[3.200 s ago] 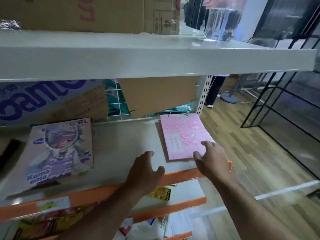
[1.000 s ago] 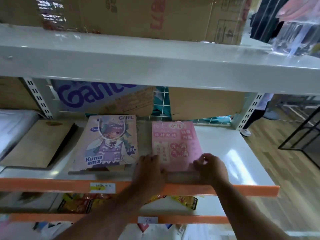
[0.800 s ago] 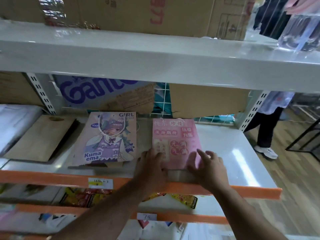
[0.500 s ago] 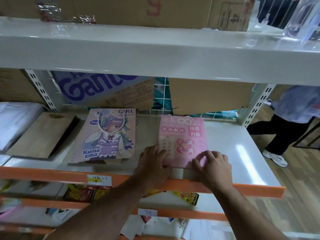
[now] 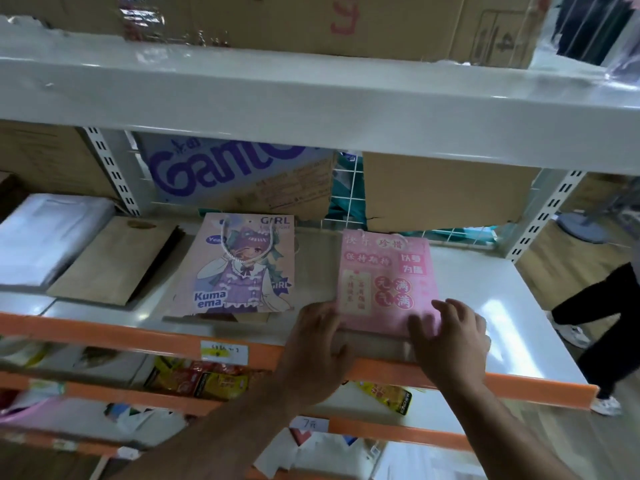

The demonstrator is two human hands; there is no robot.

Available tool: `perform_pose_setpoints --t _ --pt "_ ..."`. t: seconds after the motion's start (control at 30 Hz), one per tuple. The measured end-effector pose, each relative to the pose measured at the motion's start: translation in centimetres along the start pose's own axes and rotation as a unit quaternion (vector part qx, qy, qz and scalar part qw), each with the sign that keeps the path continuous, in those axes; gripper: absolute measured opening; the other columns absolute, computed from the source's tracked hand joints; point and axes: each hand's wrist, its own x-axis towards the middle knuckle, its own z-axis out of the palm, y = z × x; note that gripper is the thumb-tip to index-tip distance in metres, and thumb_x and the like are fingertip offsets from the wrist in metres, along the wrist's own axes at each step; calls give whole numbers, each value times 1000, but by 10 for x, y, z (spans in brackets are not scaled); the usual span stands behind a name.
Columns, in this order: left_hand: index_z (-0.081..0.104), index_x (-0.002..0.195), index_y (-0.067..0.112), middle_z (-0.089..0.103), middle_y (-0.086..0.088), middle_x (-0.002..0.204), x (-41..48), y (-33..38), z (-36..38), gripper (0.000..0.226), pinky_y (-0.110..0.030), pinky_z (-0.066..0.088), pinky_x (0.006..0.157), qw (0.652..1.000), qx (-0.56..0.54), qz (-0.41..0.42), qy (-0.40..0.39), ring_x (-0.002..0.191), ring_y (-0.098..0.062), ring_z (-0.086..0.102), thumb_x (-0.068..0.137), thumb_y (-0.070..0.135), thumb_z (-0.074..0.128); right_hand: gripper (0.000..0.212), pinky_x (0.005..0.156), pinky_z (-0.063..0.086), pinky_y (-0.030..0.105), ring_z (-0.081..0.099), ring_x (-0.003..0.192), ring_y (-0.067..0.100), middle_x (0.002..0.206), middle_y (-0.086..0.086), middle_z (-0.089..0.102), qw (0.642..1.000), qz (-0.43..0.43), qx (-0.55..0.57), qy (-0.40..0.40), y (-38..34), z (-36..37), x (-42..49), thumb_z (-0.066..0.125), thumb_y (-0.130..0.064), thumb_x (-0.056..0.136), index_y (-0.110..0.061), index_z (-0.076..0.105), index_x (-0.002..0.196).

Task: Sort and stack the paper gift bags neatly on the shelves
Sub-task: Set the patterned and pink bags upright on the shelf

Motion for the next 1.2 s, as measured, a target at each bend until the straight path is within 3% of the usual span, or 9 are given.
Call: perform_pose_setpoints --t 0.23,0.37,0.53,0.63,0.73,0.83,0.97,1.1,1.2 --pt "67 111 17 52 12 108 -5 -34 -71 24 -10 45 78 994 -21 -43 103 97 -3 54 87 17 70 19 69 46 24 62 82 13 100 0 71 979 -47 164 -108 -111 15 -18 65 -25 92 -18 72 108" --pt "63 120 14 58 -2 116 4 -77 -120 36 -19 38 83 986 20 -115 122 111 -20 54 86 19 73 21 63 42 18 59 81 11 101 1 72 967 -25 195 -165 -173 34 -23 60 -23 92 -17 74 107" --pt "44 144 14 49 -12 142 17 -138 -165 65 -40 43 101 970 64 -234 19 129 -29 45 93 51 61 18 49 34 15 60 70 11 75 -4 65 971 15 150 -185 -215 57 -33 59 -24 92 -19 71 80" --pt "45 134 14 57 -1 115 25 -159 -179 58 -36 51 78 957 -29 -287 -26 99 -22 60 91 49 65 27 49 42 20 62 66 15 65 -6 63 970 49 151 -182 -230 67 -41 58 -24 89 -17 63 63" --pt "47 117 14 63 2 97 37 -177 -186 47 -31 53 58 948 -53 -312 -32 74 -15 65 89 45 69 15 68 55 33 66 80 17 88 -2 70 969 91 166 -161 -243 78 -43 63 -31 86 -18 71 91" --pt "46 114 9 65 -4 104 51 -187 -191 51 -25 43 51 942 -26 -332 -51 77 -16 62 86 43 72 33 66 46 25 60 85 15 102 0 66 964 132 178 -145 -250 84 -42 69 -28 85 -17 65 116" --pt "61 99 9 68 -4 87 56 -192 -190 26 -24 49 53 941 -35 -322 -96 71 -13 65 86 28 73 36 79 57 38 65 95 20 113 6 69 967 140 151 -148 -249 86 -43 73 -25 84 -18 60 117" --pt "67 95 3 72 -11 87 58 -193 -188 24 -36 60 64 912 -115 -371 -133 76 -23 71 79 15 80 52 71 49 29 62 102 24 121 10 62 954 187 151 -181 -241 78 -39 77 -20 83 -11 54 130" --pt "67 93 2 74 -14 85 57 -193 -188 19 -37 58 59 906 -169 -365 -129 75 -26 73 80 11 78 35 55 48 18 63 81 18 98 7 64 937 206 172 -223 -234 76 -31 77 -13 83 -5 60 112"
